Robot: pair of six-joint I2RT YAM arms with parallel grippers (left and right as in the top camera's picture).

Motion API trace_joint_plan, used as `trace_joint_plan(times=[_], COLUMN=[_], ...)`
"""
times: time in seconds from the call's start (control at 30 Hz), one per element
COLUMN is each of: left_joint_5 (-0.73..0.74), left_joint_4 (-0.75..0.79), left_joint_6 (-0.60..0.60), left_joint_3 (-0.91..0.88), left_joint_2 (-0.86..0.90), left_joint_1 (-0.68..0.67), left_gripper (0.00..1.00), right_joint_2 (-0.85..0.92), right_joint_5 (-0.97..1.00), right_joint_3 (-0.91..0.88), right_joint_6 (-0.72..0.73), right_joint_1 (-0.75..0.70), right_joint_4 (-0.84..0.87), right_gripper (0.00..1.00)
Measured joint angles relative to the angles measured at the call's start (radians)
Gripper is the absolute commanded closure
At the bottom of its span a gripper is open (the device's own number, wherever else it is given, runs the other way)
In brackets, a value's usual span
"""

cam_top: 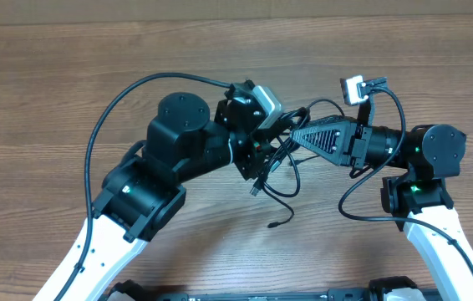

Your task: Untangle cables

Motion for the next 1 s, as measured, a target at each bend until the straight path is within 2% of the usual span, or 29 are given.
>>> trace_joint_plan(times=[0.17, 0.47, 0.8, 1.0], left_joint_5=[0.010, 0.019, 0.023, 0.026], left_joint_4=[0.014, 0.024, 0.024, 0.032], left_joint_6=[-0.007, -0.018, -0.024, -0.026], left_joint_3=[0.000, 0.000, 0.000, 0.000], left_joint_2=[0.012, 0.013, 0.022, 0.028], left_joint_1=[0.000, 0.000, 0.000, 0.000], left_gripper=[0.96, 0.96, 0.96, 0.96], right_joint_2=[0.000, 0.000, 0.000, 0.000], right_joint_5=[0.000, 0.004, 0.004, 0.006], right_joint_3=[0.000, 0.000, 0.000, 0.000], right_joint_6=[0.000, 0.000, -0.001, 0.000], right_joint_1=[0.000, 0.000, 0.000, 0.000], right_joint_4=[0.003, 0.006, 0.010, 0.009], right_gripper=[0.69, 0.79, 0.96, 0.96])
